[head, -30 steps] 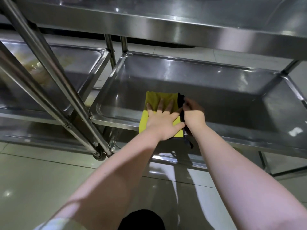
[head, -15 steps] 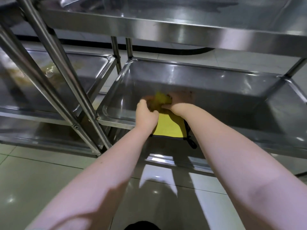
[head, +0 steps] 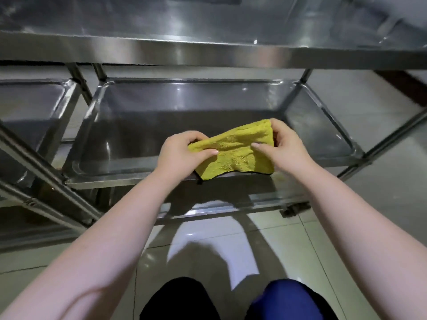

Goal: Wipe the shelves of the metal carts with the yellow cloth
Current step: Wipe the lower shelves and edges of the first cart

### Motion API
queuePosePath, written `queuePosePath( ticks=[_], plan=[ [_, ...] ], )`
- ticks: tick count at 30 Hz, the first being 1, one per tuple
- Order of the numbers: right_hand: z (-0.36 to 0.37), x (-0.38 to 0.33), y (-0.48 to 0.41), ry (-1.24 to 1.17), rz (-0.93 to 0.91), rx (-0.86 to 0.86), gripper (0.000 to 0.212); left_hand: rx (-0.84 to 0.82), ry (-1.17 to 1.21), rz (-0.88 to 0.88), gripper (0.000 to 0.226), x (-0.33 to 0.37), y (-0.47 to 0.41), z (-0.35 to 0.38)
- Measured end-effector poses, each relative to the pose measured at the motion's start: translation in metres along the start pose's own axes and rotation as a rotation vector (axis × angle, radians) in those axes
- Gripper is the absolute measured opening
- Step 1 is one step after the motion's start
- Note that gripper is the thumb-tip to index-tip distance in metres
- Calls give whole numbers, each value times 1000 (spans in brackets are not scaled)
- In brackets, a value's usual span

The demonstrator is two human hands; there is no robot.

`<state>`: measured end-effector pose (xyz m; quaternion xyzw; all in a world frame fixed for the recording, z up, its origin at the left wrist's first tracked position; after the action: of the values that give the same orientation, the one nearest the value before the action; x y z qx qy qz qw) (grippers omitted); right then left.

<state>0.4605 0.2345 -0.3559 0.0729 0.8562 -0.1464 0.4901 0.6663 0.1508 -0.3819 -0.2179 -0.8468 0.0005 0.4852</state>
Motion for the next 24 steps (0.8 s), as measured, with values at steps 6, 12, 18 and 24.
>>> queuePosePath(
  ticks=[6,12,18,24],
  plan=[
    [-40,110,69,-201,321,-80,30,-301,10,67,19,5,35,106],
    [-27,267,143,-363,553,98,22,-502,-87,79,19,-67,75,245],
    [-33,358,132,-85,555,272,15,-537,-169,-89,17,-127,74,339],
    [-65,381,56,254,410,244,21,-576,27,-273,24,-134,58,409]
  ],
)
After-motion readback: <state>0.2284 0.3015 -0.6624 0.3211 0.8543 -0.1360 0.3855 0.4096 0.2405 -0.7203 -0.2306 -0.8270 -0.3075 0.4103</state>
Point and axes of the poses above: each hand's wrist, its own y-axis away from the middle knuckle, its own z-axis out of the palm, x = y × z, the point moved 9 cm from there along -y, towards the middle knuckle, and after that the axes turned 2 degrees about x, right-handed, at the moved point
